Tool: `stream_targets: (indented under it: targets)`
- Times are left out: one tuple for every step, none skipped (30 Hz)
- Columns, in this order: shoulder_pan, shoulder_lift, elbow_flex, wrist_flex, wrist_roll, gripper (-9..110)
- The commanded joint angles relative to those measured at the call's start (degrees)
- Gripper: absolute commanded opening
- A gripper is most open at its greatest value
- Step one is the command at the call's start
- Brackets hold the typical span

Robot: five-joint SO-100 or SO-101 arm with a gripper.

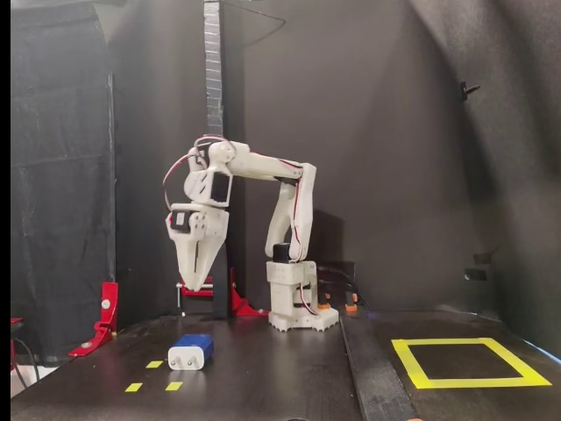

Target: Grasp the block and place it in the designated area.

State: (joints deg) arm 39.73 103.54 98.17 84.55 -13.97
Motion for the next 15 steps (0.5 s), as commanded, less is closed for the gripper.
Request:
stream_targets:
  targets:
    - [0.53, -0.26, -2.37, 0.88, -1.05, 0]
    - [0.53, -0.35, -2.37, 1.23, -1.41, 0]
    - [0.62, -0.35, -2.37, 1.67, -1.76, 0]
    - [0.62, -0.44, -2.37, 2.11, -2.46, 0]
    - [0.70, -0.53, -2.37, 2.37, -2.72, 0]
    - [0.79, -0.62, -2.37, 2.37, -2.72, 0]
    - [0.88, -0.62, -2.37, 2.20, -2.81, 0]
    - [0.97, -0.62, -2.37, 2.02, -2.90, 0]
    - [1.05, -0.62, -2.37, 1.93, -3.16, 0]
    - [1.05, -0.62, -2.37, 1.93, -3.52, 0]
    - [1.14, -0.62, -2.37, 1.93, -3.69, 0]
    - [1.14, -0.62, -2.37, 1.85, -4.04, 0]
    - [1.23, -0.62, -2.37, 1.76, -4.48, 0]
    - [1.23, -0.62, -2.37, 1.76, -5.10, 0]
    - [1.41, -0.62, -2.37, 1.67, -5.71, 0]
